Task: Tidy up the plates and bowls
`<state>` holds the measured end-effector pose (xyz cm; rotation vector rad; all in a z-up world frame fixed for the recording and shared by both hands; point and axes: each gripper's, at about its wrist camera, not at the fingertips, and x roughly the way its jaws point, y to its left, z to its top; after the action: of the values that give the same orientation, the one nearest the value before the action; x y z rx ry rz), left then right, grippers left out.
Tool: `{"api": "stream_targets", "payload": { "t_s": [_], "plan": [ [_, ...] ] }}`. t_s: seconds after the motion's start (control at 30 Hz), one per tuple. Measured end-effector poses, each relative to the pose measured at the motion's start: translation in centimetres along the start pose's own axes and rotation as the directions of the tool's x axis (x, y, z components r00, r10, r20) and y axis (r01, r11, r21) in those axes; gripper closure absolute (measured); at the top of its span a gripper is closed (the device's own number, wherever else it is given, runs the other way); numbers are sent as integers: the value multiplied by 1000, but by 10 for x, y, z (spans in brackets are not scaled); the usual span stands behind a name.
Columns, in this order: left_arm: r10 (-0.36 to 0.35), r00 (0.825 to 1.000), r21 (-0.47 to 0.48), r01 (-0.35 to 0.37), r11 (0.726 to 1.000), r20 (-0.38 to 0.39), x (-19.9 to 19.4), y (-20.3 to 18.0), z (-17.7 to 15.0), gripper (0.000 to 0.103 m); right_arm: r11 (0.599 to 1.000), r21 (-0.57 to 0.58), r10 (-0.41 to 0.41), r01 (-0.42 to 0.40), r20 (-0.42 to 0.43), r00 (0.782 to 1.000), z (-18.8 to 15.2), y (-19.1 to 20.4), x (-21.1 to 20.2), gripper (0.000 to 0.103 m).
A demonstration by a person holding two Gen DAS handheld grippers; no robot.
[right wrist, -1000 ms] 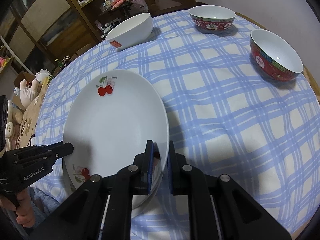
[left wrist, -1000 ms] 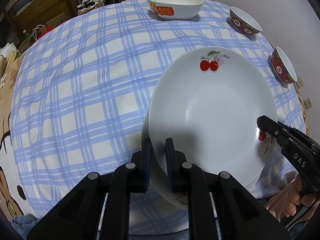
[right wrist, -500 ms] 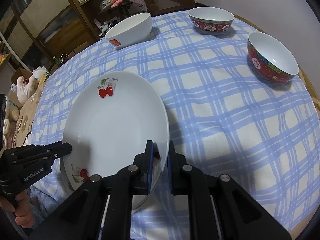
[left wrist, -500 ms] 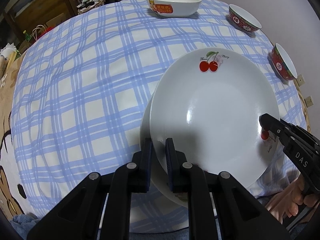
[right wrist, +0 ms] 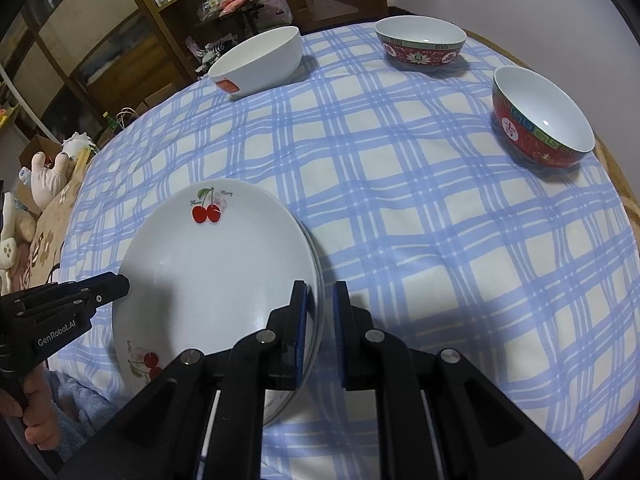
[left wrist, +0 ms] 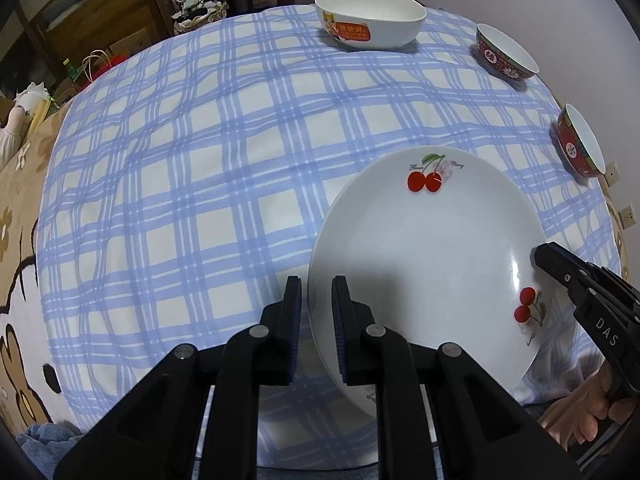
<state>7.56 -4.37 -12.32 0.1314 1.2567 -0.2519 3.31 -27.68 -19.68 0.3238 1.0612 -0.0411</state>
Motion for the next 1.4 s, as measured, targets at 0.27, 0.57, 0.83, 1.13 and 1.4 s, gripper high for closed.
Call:
{"api": "stream_targets", "payload": {
  "t_s": [0.27,0.57,0.83,1.13,1.4],
  "plan": [
    [16,1000,-22,-15,1000,26,-8,3,3,86,1000,8,-14,13,38,999,2,-2,-9,89],
    [39,998,-43,-36,998,52,-14,10,10,70,1000,17,-19,18,83,996,10,-5,-15,75],
    [71,984,-16,-69,997,163,-30,7,22,44,993,-44,-101,113,211,972,24,5,-27,46],
    [114,970,-41,-108,993,216,-38,13,34,22,991,-45,-106,128,328,939,35,6,-43,8],
    [71,963,-79,-53,996,259,-55,19,59,8,987,-85,-94,137,388,917,60,8,-54,3]
  ]
}}
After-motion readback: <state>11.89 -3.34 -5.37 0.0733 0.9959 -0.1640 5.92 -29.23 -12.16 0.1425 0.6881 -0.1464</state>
